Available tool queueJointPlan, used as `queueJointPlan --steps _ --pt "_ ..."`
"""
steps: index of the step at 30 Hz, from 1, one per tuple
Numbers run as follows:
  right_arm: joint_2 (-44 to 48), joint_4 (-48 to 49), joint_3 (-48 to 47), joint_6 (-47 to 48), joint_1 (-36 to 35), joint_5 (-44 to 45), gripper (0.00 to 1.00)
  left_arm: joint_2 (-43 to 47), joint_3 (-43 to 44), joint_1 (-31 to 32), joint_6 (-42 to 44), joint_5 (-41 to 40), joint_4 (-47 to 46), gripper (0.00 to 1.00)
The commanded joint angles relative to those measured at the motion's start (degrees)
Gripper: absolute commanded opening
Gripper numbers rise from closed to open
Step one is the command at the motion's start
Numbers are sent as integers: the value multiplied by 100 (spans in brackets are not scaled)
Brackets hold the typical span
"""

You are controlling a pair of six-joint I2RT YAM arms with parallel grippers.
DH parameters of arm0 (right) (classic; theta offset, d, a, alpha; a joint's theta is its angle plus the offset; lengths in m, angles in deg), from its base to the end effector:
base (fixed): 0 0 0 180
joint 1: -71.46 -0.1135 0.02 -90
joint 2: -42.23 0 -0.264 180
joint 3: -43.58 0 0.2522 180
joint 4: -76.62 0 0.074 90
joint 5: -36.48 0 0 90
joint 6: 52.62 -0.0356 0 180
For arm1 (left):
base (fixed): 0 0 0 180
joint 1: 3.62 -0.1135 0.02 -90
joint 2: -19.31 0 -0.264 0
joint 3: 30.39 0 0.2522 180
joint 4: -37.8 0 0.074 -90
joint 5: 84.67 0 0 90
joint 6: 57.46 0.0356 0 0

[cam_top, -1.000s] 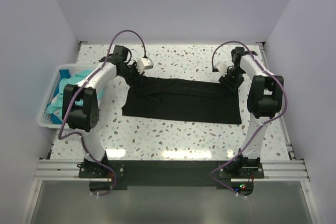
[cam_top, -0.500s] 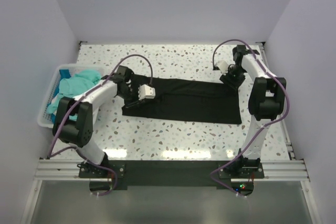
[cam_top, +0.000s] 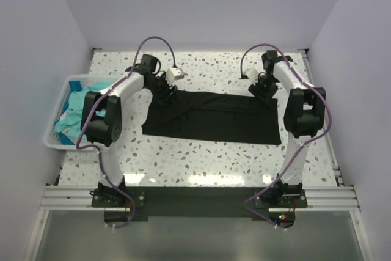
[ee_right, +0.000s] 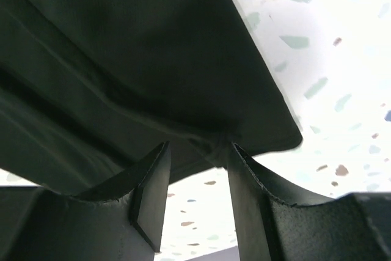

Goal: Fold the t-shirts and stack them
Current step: Fold the tshirt

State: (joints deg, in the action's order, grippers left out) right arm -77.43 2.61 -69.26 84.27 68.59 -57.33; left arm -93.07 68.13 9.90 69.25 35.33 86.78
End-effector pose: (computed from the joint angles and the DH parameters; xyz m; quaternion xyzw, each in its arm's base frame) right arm 0.4179 0.0233 0.2048 -0.4216 0.9027 0.0008 0.0865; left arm 0.3976 -0.1139 0.2039 0.4535 0.8244 -0.2009 0.2727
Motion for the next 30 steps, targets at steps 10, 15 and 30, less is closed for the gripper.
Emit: queueJointPlan --steps 10,15,30 --pt "29 83 591 267 -46 381 33 -707 508 63 -1105 427 -15 61" --pt "337 84 970 478 -38 373 31 -540 288 239 -894 542 -86 55" --pt "575 -13 1094 540 -11 329 39 277 -581 1082 -384 244 -314 38"
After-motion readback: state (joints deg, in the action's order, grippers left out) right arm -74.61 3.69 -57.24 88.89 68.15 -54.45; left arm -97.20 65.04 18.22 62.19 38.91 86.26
